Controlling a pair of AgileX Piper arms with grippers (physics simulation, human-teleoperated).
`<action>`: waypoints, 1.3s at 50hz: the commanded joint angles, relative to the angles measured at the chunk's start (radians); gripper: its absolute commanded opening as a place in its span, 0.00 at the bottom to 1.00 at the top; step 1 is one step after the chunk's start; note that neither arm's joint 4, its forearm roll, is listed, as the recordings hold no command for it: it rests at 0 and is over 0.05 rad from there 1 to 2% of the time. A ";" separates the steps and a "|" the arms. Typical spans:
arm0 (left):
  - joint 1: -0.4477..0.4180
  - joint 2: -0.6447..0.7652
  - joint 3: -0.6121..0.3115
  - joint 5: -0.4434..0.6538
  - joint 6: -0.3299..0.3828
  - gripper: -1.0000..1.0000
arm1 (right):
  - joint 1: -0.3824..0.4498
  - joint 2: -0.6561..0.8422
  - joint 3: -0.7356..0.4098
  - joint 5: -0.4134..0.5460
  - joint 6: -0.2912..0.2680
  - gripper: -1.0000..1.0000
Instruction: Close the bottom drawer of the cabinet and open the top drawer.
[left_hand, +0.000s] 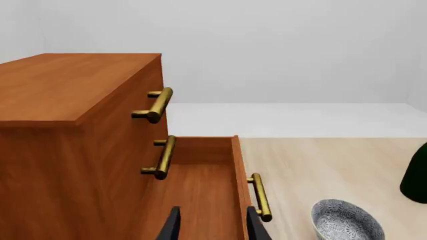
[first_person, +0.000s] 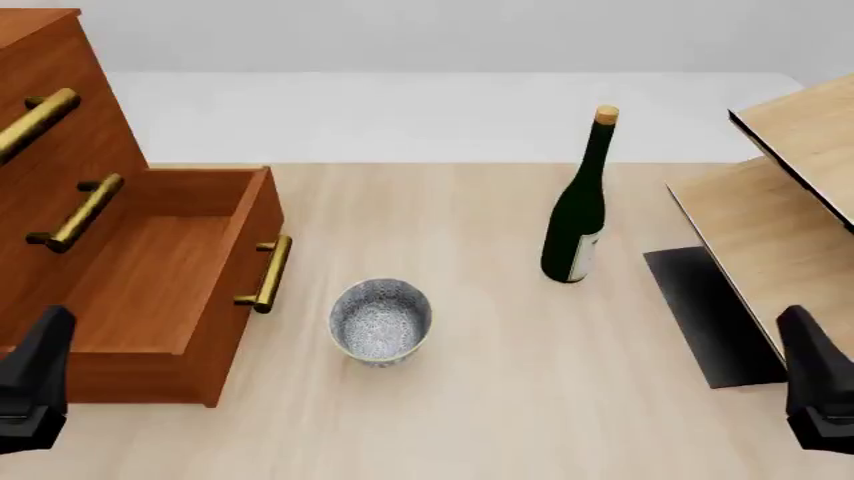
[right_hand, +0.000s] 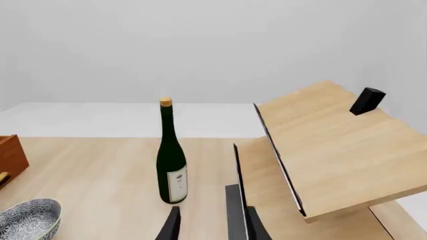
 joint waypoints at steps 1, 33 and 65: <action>-0.001 0.012 -0.002 -0.006 0.001 1.00 | -0.004 0.006 -0.003 -0.002 0.003 1.00; -0.060 0.284 -0.157 -0.078 -0.059 1.00 | -0.009 0.005 -0.001 -0.003 0.002 1.00; -0.335 0.827 -0.508 0.091 -0.242 1.00 | -0.018 0.019 -0.002 -0.014 0.020 1.00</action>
